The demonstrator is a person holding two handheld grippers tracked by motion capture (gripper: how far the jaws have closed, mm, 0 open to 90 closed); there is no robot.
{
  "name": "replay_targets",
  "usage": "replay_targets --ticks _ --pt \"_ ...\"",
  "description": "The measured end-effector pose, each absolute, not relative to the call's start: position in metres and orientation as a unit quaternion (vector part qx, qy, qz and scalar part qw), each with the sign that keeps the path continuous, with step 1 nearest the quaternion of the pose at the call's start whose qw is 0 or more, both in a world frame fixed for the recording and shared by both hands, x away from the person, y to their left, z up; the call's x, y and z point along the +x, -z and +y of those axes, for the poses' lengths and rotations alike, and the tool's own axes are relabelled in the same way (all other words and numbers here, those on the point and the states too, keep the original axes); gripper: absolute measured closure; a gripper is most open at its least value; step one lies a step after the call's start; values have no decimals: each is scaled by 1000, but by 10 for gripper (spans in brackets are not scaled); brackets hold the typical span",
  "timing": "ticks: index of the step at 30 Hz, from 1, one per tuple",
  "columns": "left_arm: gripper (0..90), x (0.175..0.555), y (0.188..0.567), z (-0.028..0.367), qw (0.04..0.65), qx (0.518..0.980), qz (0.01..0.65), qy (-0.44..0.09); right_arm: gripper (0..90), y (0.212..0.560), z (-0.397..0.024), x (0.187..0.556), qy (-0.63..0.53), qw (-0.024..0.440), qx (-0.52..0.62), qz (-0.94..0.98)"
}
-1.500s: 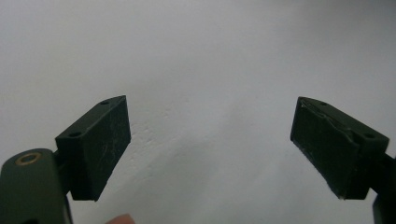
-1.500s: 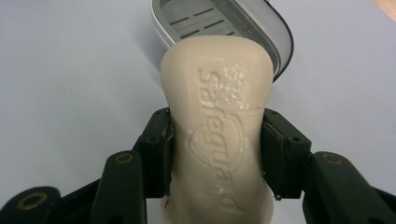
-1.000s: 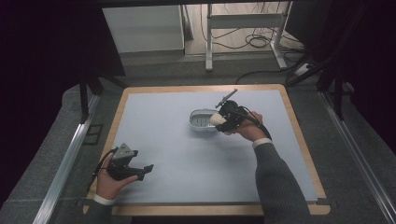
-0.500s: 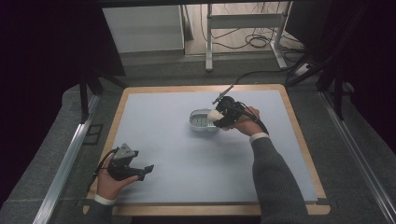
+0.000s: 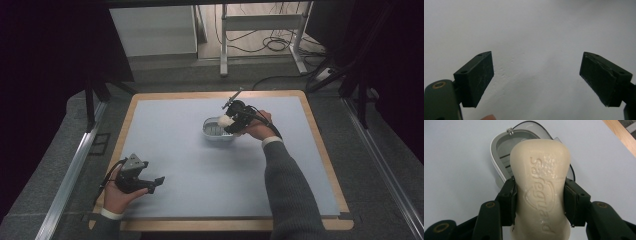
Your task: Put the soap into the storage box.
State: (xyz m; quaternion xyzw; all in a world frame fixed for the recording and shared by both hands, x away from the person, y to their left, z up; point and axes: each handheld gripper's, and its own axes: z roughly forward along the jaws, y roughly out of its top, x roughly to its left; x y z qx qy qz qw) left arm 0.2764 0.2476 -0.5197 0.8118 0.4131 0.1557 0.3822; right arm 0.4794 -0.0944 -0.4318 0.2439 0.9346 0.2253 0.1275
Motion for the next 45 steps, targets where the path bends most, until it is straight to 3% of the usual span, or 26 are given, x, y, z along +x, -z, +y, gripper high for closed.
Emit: replay_targets --ticks 32,45 --pt "127 276 520 248 384 810 413 -162 488 453 -61 503 -197 123 179 956" --pt "127 276 520 248 384 811 412 -161 414 447 -69 496 -241 129 207 939"
